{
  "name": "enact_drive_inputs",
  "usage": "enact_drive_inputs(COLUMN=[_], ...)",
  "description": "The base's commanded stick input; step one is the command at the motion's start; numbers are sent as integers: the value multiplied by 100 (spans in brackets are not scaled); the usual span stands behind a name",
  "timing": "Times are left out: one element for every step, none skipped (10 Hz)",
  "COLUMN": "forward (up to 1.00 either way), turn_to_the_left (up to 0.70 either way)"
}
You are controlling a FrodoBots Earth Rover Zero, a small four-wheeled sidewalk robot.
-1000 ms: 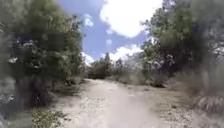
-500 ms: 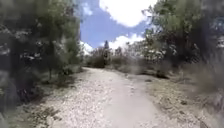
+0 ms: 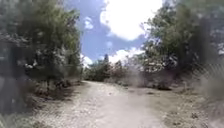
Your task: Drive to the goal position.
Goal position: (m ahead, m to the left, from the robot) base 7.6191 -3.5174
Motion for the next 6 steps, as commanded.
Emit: enact_drive_inputs(forward=[45,45,45,45,45,45], turn_to_the_left=[0,0,0,0,0,0])
